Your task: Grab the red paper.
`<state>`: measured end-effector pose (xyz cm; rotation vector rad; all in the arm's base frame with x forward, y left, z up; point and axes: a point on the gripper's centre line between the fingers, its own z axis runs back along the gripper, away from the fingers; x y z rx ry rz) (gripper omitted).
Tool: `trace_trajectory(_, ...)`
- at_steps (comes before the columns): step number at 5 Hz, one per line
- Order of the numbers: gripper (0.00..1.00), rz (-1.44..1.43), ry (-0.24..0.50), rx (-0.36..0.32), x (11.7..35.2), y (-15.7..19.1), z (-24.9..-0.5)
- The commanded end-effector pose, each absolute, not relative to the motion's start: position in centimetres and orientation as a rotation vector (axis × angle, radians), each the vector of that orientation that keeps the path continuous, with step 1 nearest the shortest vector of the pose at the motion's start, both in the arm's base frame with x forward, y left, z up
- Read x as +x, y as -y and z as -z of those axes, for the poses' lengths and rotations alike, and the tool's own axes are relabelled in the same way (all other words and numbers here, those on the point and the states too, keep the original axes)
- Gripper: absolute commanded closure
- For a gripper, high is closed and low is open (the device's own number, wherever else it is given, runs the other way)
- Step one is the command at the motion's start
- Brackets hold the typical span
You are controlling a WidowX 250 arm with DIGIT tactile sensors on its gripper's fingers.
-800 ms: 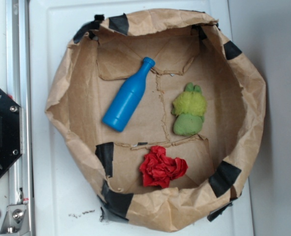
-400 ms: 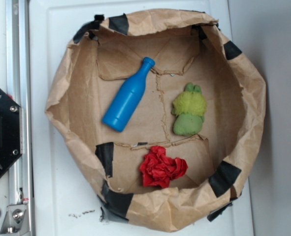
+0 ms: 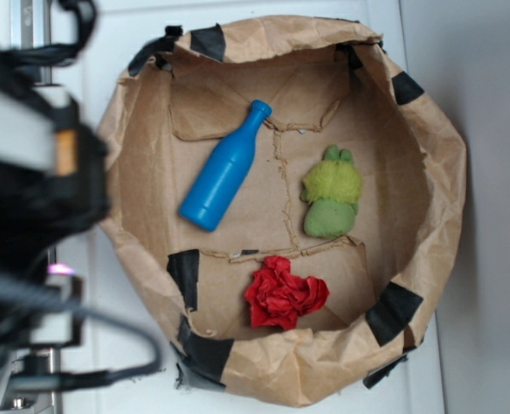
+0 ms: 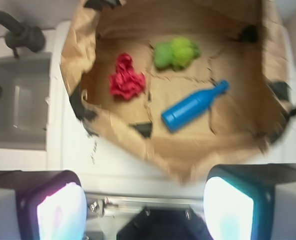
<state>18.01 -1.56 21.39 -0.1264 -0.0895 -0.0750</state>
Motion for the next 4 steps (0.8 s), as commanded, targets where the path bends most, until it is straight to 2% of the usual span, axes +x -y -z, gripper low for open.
trace_trajectory(1,0.0,0.327,0.14,-0.088,21.3,2.1,-20.2)
trace_trajectory(2,0.0,0.55,0.161,-0.068,22.7,2.6,-19.6)
trace_trajectory(3,0.0,0.751,0.191,-0.095,24.0,3.0,-19.5)
trace_trajectory(4,0.0,0.751,0.191,-0.095,24.0,3.0,-19.5)
